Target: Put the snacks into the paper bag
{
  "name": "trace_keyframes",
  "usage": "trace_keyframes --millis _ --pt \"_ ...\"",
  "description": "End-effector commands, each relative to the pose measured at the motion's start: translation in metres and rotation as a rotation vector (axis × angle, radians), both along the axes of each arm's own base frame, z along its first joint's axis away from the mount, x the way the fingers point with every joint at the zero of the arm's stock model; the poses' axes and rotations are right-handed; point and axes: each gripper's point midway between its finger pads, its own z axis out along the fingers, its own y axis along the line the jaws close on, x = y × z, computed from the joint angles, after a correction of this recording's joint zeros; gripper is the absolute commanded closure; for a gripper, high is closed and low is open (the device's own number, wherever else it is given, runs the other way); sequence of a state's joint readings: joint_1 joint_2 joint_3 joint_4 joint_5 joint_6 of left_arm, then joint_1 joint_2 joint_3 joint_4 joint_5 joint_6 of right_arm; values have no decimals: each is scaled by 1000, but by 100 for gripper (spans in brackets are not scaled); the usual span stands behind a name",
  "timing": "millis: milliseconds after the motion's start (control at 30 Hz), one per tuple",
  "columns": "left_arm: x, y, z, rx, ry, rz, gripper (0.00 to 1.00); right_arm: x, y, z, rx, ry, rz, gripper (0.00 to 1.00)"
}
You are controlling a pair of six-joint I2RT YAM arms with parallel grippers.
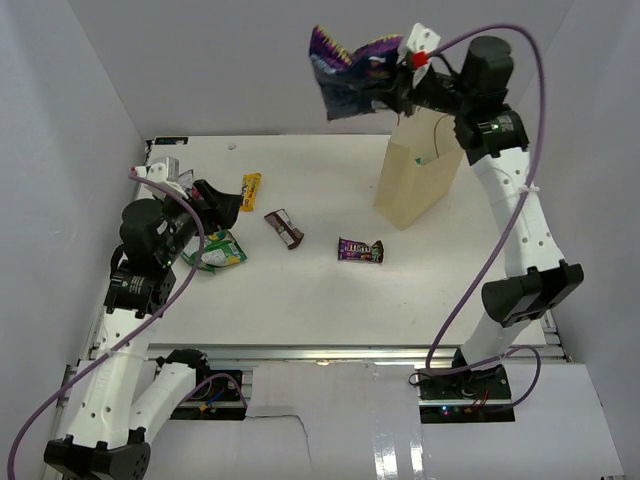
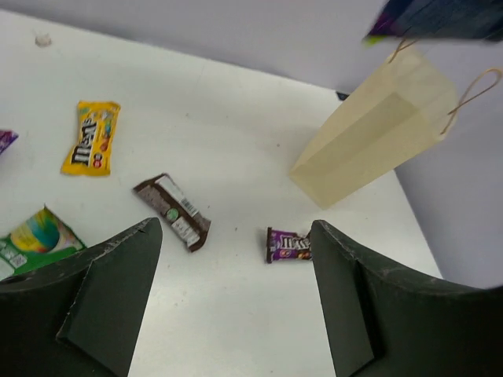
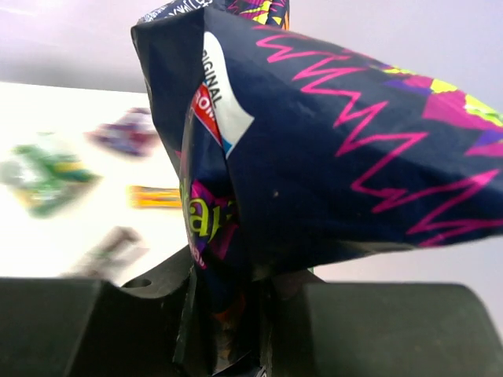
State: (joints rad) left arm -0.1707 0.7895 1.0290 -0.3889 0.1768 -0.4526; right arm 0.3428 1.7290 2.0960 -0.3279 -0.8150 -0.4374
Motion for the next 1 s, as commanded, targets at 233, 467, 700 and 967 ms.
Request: trace_keyframes --millis 233,467,700,967 --pt "2 1 -39 7 74 11 13 45 -148 87 -66 -419 -467 92" --pt "7 -5 -50 2 96 -20 13 70 -176 44 -248 -427 -530 92" --pt "4 -4 -59 1 103 -15 13 66 -173 5 -415 -437 -405 92" --pt "6 -7 -62 1 107 -31 13 76 -169 -43 -574 -315 -496 92"
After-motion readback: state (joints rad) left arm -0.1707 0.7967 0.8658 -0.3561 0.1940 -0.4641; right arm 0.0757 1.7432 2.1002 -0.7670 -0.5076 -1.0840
